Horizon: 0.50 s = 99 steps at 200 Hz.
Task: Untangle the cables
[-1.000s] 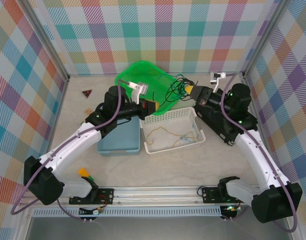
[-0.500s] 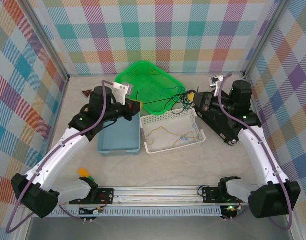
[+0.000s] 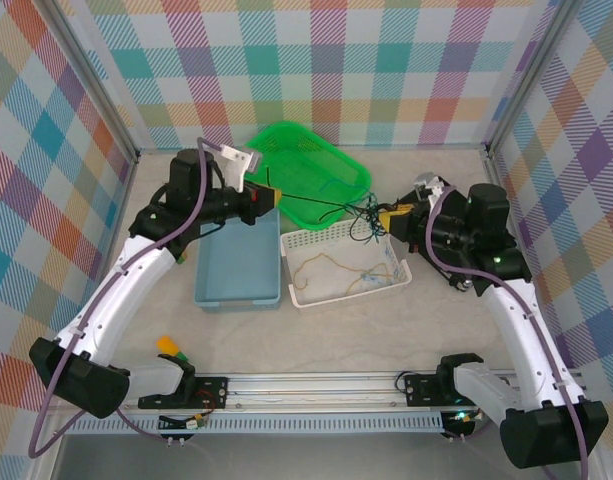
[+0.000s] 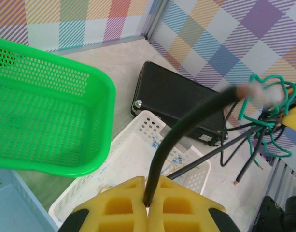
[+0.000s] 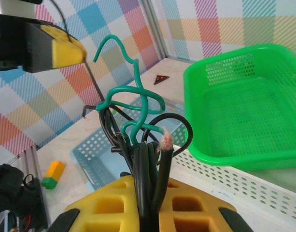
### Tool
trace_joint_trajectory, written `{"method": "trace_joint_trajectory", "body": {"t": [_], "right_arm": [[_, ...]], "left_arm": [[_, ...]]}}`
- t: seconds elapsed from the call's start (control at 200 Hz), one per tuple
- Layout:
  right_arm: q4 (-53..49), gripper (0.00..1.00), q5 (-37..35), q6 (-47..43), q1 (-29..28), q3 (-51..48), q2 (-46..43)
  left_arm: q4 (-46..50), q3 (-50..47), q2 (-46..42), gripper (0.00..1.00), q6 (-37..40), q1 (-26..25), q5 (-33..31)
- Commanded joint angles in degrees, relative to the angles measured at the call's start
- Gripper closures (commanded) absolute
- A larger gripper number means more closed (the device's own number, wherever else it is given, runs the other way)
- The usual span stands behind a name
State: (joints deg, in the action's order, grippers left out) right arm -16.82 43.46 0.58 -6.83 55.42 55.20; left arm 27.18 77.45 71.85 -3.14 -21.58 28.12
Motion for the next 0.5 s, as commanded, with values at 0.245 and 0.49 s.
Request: {"method": "trace_joint_trajectory", "body": {"t": [0.245, 0.49], "right_arm": [[-5.2, 1.00, -19.0, 2.9, 4.0, 2.9, 1.5], [-1.6, 1.00, -7.4, 0.9, 4.0, 1.8, 1.8]], "left_arm": [[6.0, -0.4, -3.1, 1.00, 1.6, 10.6, -21.6], [-0.4, -4.2, -3.8, 0.95, 2.5, 10.6, -7.6]]}}
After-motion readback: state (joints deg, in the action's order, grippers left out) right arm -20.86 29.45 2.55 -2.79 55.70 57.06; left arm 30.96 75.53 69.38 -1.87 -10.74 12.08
